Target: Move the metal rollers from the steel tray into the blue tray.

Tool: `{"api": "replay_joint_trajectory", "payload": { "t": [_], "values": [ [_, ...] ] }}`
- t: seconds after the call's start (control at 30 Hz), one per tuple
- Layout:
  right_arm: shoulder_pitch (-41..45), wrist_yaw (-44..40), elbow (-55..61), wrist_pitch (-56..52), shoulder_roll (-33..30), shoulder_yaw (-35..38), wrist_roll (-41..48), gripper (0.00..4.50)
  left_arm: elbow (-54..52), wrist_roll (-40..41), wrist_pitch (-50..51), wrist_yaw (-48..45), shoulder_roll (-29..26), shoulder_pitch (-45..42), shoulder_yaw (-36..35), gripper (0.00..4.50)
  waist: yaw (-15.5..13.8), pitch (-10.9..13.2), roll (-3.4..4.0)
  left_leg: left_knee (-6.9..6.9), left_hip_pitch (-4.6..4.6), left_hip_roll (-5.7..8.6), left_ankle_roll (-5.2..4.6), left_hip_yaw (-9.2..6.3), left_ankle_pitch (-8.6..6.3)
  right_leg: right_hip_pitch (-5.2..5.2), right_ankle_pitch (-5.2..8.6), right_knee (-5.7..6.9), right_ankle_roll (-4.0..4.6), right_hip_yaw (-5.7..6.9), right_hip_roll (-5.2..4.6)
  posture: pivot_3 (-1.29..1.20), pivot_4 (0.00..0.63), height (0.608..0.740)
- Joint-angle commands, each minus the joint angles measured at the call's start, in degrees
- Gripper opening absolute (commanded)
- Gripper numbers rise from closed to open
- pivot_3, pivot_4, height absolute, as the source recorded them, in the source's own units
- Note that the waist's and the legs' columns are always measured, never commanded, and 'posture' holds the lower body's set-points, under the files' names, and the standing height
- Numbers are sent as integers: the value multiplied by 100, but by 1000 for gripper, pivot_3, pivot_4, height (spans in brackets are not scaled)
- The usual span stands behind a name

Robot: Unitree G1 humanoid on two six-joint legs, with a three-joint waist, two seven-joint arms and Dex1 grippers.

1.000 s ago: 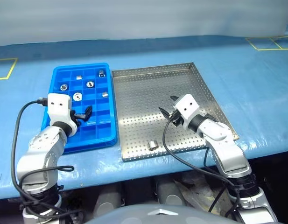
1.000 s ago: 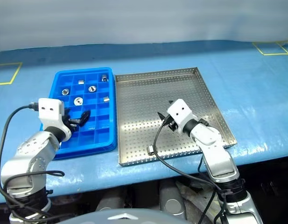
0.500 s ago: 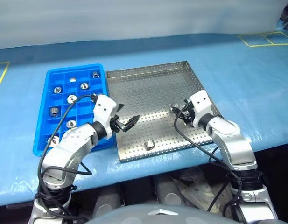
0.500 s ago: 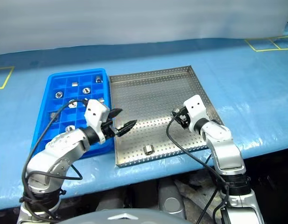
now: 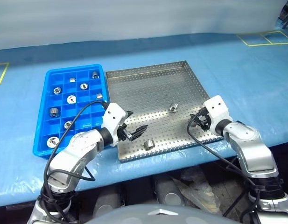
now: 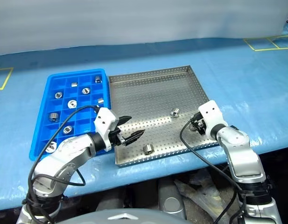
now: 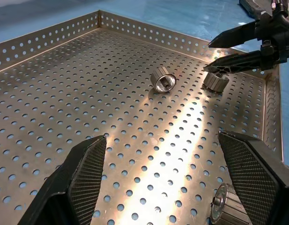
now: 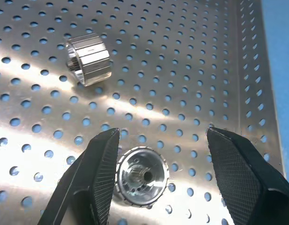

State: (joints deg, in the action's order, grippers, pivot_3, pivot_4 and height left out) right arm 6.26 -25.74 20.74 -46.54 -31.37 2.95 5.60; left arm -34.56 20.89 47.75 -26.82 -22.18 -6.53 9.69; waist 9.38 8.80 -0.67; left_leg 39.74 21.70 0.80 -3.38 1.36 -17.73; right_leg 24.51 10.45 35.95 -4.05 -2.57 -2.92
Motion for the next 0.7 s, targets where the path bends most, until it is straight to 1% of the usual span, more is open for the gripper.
{"api": "replay_joint_trajectory", "payload": {
  "t": [0.03,0.23,0.7],
  "values": [
    [-18,18,207,-66,110,231,223,3136,-15,24,-168,-74,-36,-86,14,4140,39,0,0,1,0,0,-1,1,1,0,0,0,0,-1,0,-273,150,740],
    [-6,142,-105,-42,245,287,285,3136,21,8,-199,-83,-50,-102,49,4140,103,0,0,4,1,1,-2,2,1,-1,-2,0,-4,-3,0,-271,150,740],
    [228,170,-1039,289,404,309,431,3136,13,-94,-228,-13,-85,-78,7,4140,101,0,0,4,1,1,-3,1,1,-1,-2,-1,-4,-3,0,-257,150,740]
  ]
}}
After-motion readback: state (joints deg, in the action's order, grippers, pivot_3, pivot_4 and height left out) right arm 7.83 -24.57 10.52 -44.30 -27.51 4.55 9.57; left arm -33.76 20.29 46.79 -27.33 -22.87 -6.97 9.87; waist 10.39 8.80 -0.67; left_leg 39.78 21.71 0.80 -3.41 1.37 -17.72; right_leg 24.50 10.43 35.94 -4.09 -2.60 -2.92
